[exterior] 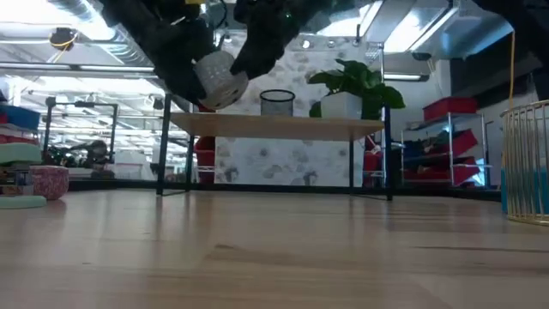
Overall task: Stock shelves
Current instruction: Remove the left potted plant on the shelf
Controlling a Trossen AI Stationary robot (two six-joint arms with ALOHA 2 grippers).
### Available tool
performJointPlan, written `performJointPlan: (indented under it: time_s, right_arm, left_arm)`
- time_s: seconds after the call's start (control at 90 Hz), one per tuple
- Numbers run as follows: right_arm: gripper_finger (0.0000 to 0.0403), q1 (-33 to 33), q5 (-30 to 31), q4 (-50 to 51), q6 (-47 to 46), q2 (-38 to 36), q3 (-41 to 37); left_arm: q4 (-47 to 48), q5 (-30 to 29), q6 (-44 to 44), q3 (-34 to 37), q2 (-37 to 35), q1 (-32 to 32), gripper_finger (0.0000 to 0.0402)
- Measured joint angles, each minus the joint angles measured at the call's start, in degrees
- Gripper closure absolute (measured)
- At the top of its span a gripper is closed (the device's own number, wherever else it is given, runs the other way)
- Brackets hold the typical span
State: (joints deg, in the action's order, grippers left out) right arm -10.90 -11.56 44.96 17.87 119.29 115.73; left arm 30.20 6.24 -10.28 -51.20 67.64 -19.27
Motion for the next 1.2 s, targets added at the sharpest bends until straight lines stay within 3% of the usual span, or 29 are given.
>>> performJointPlan:
  time_s: [0.167, 0.5, 0.978, 1.2]
  right_arm:
    - [0.0026, 2.19, 0.4, 0.75, -1.18, 0.1, -0.46]
    - [0.0026, 7.93, 1.81, -5.74, -4.15, 0.27, -8.41]
    - [0.0027, 15.79, 7.71, -20.37, -9.95, 0.36, -24.54]
    - [0.0027, 16.77, 8.38, -31.18, -11.43, 1.11, -30.71]
  left_arm:
    - [1.59, -2.07, 3.75, 0.0, 0.0, 4.56, 0.0088]
    - [5.72, -8.63, 14.35, 1.55, 0.4, 17.05, 0.0088]
    - [-10.53, -22.73, 34.95, 9.0, 9.9, 34.9, 0.0087]
    - [-12.04, -28.65, 43.84, 9.25, 16.24, 40.16, 0.0087]
